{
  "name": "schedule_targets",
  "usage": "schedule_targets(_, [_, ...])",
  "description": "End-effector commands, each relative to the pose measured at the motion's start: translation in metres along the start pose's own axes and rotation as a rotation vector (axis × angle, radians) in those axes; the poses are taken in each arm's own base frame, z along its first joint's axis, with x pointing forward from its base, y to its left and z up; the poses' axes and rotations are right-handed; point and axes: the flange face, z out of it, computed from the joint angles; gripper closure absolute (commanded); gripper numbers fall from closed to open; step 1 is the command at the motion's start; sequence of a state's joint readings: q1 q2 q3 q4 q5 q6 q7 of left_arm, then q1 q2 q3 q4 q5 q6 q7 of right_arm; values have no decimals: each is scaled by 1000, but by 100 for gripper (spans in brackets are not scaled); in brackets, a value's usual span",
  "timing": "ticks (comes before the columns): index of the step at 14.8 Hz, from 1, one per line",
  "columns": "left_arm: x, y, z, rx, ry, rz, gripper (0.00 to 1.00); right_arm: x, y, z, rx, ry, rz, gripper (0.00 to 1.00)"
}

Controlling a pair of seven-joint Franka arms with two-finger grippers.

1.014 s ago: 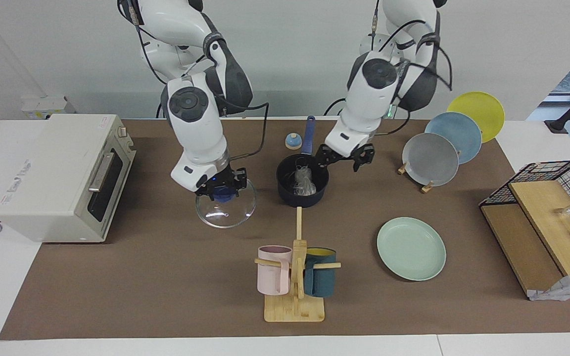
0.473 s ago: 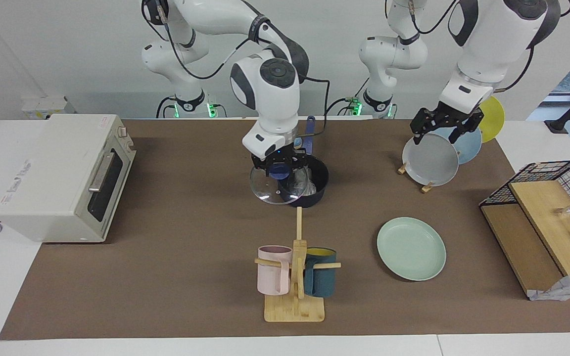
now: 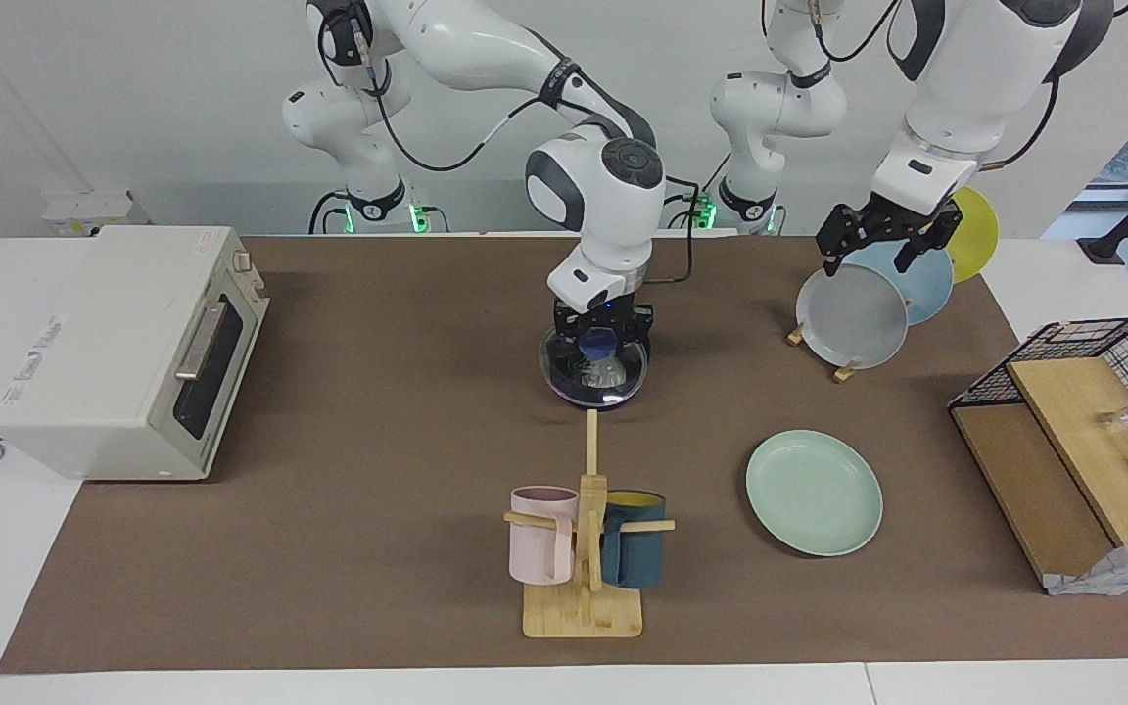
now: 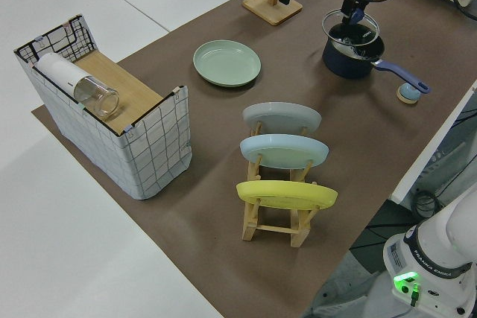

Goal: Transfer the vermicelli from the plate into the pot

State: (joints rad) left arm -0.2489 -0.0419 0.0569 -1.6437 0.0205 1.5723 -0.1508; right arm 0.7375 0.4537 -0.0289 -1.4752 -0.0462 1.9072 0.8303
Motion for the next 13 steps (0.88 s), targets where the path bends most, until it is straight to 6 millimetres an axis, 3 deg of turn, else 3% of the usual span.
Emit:
schedule_targets(1, [-7,-3,-7,30,-32,-20,0,-10,-5,-6,6,16,28,67])
schedule_targets(6, [-7,-22,-30,-51,-68,-63,0,-20,-6,3,-3,-5,34,67])
schedule_targets(13, [-8,-26,-13,-49,-70,-61,0,-28,-9,3,-11,-23,60,67])
